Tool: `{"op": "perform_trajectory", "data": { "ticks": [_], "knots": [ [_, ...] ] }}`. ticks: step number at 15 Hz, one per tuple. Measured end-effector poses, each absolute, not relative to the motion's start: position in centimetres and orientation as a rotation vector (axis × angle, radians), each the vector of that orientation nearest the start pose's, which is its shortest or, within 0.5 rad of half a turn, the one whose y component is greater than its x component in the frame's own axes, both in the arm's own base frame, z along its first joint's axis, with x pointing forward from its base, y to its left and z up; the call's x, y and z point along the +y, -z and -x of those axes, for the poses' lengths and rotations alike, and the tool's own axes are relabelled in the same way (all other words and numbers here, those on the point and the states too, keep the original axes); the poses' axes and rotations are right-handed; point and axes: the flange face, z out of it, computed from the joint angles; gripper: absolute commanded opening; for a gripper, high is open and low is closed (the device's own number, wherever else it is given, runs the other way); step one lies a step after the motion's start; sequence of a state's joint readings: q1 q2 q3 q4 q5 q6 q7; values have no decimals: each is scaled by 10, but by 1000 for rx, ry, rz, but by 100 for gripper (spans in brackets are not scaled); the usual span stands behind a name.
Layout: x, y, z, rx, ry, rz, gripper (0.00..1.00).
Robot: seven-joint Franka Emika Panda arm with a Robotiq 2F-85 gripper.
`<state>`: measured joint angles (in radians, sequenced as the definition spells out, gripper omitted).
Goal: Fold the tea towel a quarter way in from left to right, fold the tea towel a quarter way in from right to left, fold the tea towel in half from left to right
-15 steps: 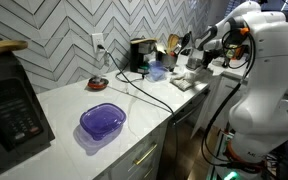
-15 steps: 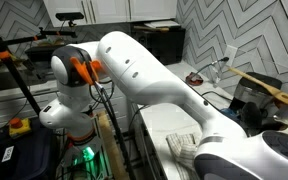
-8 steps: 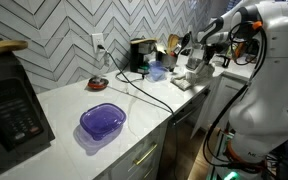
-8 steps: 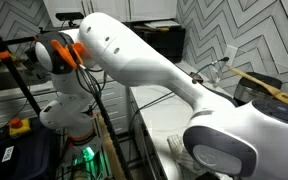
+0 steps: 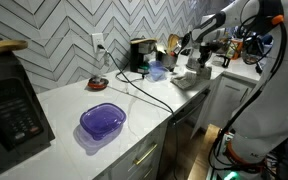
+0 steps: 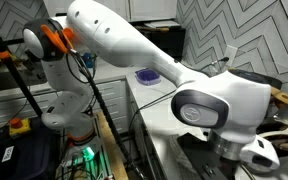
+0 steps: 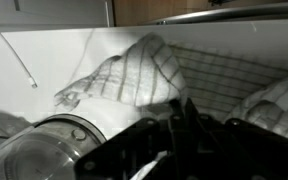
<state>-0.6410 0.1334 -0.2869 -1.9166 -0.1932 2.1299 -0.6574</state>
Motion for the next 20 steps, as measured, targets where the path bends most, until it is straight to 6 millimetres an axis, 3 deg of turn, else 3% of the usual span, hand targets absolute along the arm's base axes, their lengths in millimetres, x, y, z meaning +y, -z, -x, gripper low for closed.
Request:
{"op": "perform_trajectory", "data": {
  "ticks": [2, 3, 5, 9, 13, 20],
  "knots": [
    [-459, -433, -366, 325, -181, 3330, 2],
    [-449, -432, -370, 350, -194, 3328, 32],
    [-431, -428, -378, 401, -213, 3310, 38],
    [-399, -422, -398, 443, -212, 3296, 69],
    [-378, -437, -407, 428, -187, 3296, 99],
    [-334, -463, -398, 332, -290, 3237, 100]
  ]
}}
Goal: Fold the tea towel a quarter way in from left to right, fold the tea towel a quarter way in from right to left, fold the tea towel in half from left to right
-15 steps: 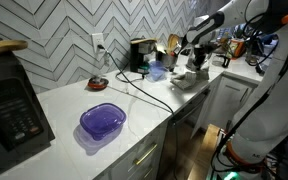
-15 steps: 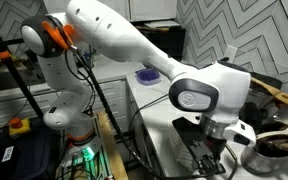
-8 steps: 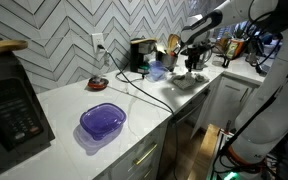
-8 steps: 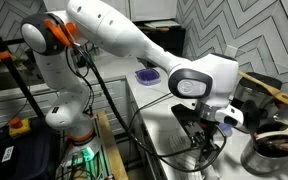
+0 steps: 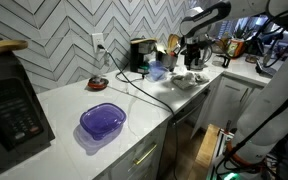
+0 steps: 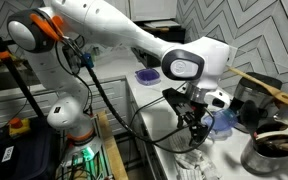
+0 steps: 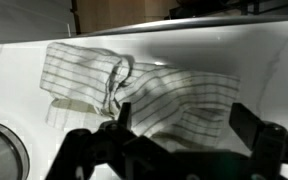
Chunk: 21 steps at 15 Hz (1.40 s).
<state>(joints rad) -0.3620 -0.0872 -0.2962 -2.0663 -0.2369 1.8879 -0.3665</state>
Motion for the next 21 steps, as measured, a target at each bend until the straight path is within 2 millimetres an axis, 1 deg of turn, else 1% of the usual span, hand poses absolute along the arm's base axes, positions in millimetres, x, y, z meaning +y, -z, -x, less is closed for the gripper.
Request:
{"op": "perform_trajectory", "data": {
  "ticks": [2, 8, 10, 13, 16, 19, 21],
  "knots": [
    [-325, -462, -397, 313, -297, 3229, 100],
    [-323, -460, -395, 308, -302, 3225, 100],
    [-318, -459, -398, 306, -304, 3225, 100],
    [-300, -450, -407, 326, -313, 3207, 100],
    [-281, -437, -415, 385, -296, 3180, 100],
    [-265, -423, -426, 435, -184, 3156, 100],
    [-258, -414, -432, 465, -95, 3156, 100]
  ]
}}
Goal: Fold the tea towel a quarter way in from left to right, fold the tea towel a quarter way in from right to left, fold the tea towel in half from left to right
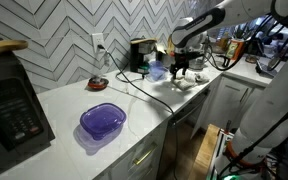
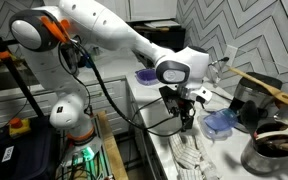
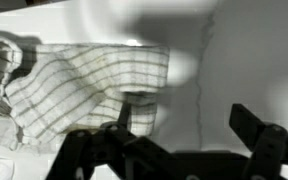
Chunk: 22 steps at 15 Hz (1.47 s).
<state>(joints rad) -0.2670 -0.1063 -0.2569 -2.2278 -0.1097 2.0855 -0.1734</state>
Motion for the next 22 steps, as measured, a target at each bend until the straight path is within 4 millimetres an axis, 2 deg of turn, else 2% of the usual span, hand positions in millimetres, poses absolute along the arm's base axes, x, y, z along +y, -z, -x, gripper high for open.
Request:
{"op": "perform_trajectory", "data": {
  "ticks": [6, 11, 12, 13, 14, 15, 22],
  "knots": [
    [-254, -390, -446, 508, 123, 3209, 100],
    [-251, -367, -450, 533, 138, 3260, 100],
    [-252, -364, -450, 539, 125, 3270, 94],
    [-253, -361, -450, 542, 113, 3282, 84],
    [-253, -359, -450, 543, 103, 3295, 70],
    [-254, -357, -450, 544, 94, 3308, 69],
    [-257, -348, -448, 519, 36, 3394, 14]
  ]
}}
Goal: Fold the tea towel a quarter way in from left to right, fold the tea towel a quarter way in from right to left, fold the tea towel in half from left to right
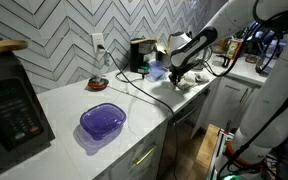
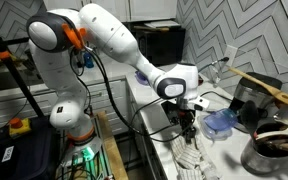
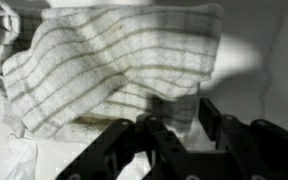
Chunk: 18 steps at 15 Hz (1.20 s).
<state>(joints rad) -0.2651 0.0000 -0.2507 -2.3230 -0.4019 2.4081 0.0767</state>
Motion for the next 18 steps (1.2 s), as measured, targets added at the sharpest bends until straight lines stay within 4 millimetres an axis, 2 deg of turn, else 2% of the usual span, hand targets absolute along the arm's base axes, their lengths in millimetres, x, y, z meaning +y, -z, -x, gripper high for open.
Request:
{"op": "perform_trajectory", "data": {
  "ticks": [2, 3, 6, 9, 14, 17, 18],
  "knots": [
    [-257, -348, -446, 517, 12, 3398, 1],
    [-257, -349, -445, 520, -1, 3398, 0],
    [-259, -362, -437, 521, -67, 3396, 1],
    [-265, -393, -422, 487, -88, 3399, 1],
    [-283, -449, -399, 436, 42, 3417, 1],
    [-301, -463, -396, 432, 122, 3412, 1],
    [-308, -464, -397, 440, 152, 3397, 5]
  ]
}}
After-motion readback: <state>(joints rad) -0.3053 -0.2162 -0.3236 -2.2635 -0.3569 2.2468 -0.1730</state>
